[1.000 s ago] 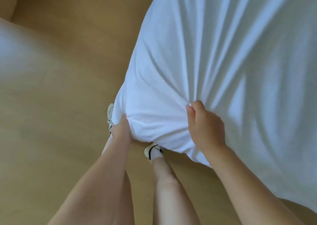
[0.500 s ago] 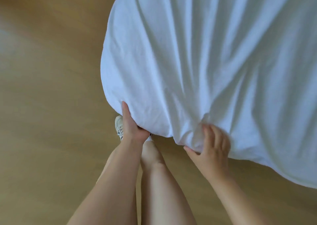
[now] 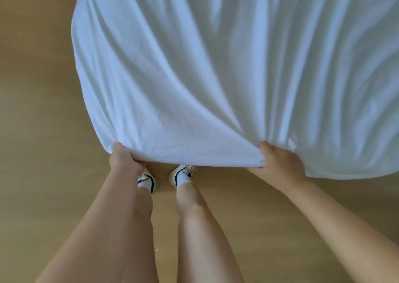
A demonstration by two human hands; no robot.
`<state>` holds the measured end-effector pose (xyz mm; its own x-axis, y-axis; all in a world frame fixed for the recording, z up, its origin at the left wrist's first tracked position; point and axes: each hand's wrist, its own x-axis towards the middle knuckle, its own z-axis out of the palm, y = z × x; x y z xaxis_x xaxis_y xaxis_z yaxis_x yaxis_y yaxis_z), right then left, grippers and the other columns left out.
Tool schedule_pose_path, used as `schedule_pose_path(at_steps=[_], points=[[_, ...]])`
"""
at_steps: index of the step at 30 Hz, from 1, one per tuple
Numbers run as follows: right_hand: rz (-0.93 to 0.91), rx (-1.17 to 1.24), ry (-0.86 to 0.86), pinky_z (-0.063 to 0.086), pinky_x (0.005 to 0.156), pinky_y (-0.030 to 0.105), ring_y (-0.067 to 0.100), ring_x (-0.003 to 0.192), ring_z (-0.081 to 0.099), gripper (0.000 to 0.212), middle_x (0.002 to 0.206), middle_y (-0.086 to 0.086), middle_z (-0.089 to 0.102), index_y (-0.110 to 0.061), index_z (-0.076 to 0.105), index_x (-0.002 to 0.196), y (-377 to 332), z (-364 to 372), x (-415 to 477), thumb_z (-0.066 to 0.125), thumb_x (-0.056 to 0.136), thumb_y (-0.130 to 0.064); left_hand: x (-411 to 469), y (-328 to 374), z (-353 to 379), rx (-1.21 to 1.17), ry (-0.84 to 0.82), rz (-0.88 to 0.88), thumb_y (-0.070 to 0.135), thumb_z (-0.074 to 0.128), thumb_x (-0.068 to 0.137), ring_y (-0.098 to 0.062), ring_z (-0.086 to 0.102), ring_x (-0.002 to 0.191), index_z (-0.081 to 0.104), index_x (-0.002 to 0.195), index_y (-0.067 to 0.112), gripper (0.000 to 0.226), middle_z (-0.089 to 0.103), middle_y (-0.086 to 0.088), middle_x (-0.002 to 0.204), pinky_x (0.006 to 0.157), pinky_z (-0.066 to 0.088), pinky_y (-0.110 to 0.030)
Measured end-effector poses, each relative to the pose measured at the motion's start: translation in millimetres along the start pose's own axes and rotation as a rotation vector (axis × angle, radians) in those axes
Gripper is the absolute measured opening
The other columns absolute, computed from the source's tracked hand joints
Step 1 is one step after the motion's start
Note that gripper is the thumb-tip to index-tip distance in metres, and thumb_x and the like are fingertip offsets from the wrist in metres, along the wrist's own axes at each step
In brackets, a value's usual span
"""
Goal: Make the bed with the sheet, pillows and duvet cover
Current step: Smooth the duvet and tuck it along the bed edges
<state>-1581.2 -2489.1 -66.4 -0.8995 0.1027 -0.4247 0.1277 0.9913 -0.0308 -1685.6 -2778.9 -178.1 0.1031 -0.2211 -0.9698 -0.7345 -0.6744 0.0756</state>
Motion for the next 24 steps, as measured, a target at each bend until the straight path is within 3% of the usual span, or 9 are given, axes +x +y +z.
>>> schedule_pose_path(at_steps=[2, 5, 8, 10, 13, 16, 20, 22, 24], points=[[0.031, -0.020, 0.086, 0.034, 0.033, 0.024, 0.029, 0.033, 0.051, 0.046, 0.044, 0.009, 0.051, -0.005, 0.048, 0.061, 19.8, -3.2, -21.2, 0.087, 0.047, -0.025, -4.4, -2.1, -2.1, 0.022, 0.070, 0.027, 0.015, 0.044, 0.092, -0.020, 0.058, 0.071, 0.059, 0.104, 0.015, 0.019, 0.059, -0.001, 0.082, 0.045, 0.050, -0.030], [0.016, 0.015, -0.055, 0.041, 0.044, 0.029, 0.028, 0.053, 0.061, 0.047, 0.061, 0.008, 0.060, -0.008, 0.051, 0.072, 30.0, 11.8, -20.0, 0.085, 0.059, -0.038, -20.2, -19.1, -1.1, 0.126, 0.143, 0.182, 0.013, 0.038, 0.094, -0.019, 0.058, 0.076, 0.059, 0.111, 0.012, 0.027, 0.057, -0.002, 0.079, 0.066, 0.051, -0.032], [-0.176, 0.162, -0.239, 0.035, 0.068, 0.032, 0.029, 0.085, 0.057, 0.045, 0.088, 0.004, 0.057, -0.015, 0.047, 0.082, 34.3, 36.1, -11.5, 0.071, 0.073, -0.051, -50.7, -68.1, 10.6, 0.224, 0.053, 0.380, 0.042, 0.045, 0.089, -0.017, 0.057, 0.074, 0.058, 0.102, 0.018, 0.031, 0.060, 0.001, 0.092, 0.065, 0.047, -0.029], [-0.183, 0.306, -0.067, 0.043, 0.076, 0.038, 0.034, 0.086, 0.057, 0.040, 0.091, 0.011, 0.058, -0.005, 0.057, 0.087, 56.5, 41.6, -15.6, 0.072, 0.075, -0.041, -71.1, -119.5, 27.5, 0.246, -0.035, 0.389, 0.057, 0.056, 0.081, -0.020, 0.061, 0.084, 0.057, 0.115, 0.017, 0.052, 0.063, -0.001, 0.105, 0.070, 0.051, -0.032], [0.119, 0.344, 0.265, 0.044, 0.081, 0.044, 0.040, 0.095, 0.057, 0.040, 0.099, 0.020, 0.059, 0.003, 0.061, 0.097, 118.5, 44.7, -24.0, 0.063, 0.079, -0.034, -95.9, -209.8, 66.2, 0.371, -0.154, 0.305, 0.058, 0.064, 0.077, -0.022, 0.062, 0.096, 0.056, 0.117, 0.013, 0.060, 0.063, -0.001, 0.107, 0.069, 0.049, -0.032], [0.389, 0.321, 0.242, 0.042, 0.082, 0.050, 0.046, 0.105, 0.052, 0.055, 0.111, 0.027, 0.056, 0.006, 0.059, 0.106, 177.6, 48.2, -29.6, 0.080, 0.071, -0.030, -105.8, -276.4, 103.8, 0.440, -0.171, 0.281, 0.047, 0.059, 0.086, -0.020, 0.065, 0.083, 0.061, 0.095, 0.014, 0.034, 0.068, -0.004, 0.094, 0.076, 0.054, -0.037], [0.170, 0.206, 0.072, 0.044, 0.070, 0.047, 0.040, 0.087, 0.057, 0.045, 0.091, 0.023, 0.058, 0.005, 0.062, 0.092, 214.5, 54.4, -17.8, 0.080, 0.072, -0.031, -94.1, -287.6, 95.2, 0.578, 0.015, 0.449, 0.040, 0.053, 0.091, -0.022, 0.059, 0.063, 0.056, 0.075, 0.012, 0.032, 0.062, -0.002, 0.070, 0.062, 0.048, -0.033], [0.040, 0.198, 0.046, 0.044, 0.068, 0.044, 0.038, 0.082, 0.058, 0.040, 0.085, 0.021, 0.058, 0.004, 0.062, 0.086, 220.8, 54.0, -12.5, 0.079, 0.072, -0.029, -88.0, -283.6, 69.6, 0.694, 0.103, 0.518, 0.038, 0.053, 0.092, -0.024, 0.057, 0.064, 0.059, 0.083, 0.007, 0.033, 0.059, -0.003, 0.069, 0.063, 0.047, -0.034], [-0.032, 0.205, 0.054, 0.044, 0.067, 0.041, 0.036, 0.079, 0.059, 0.035, 0.082, 0.019, 0.059, 0.003, 0.063, 0.084, 229.9, 53.9, -14.9, 0.080, 0.069, -0.024, -90.9, -283.6, 61.5, 0.739, 0.139, 0.438, 0.035, 0.052, 0.093, -0.024, 0.057, 0.066, 0.059, 0.090, 0.005, 0.031, 0.060, -0.007, 0.072, 0.065, 0.048, -0.033]])
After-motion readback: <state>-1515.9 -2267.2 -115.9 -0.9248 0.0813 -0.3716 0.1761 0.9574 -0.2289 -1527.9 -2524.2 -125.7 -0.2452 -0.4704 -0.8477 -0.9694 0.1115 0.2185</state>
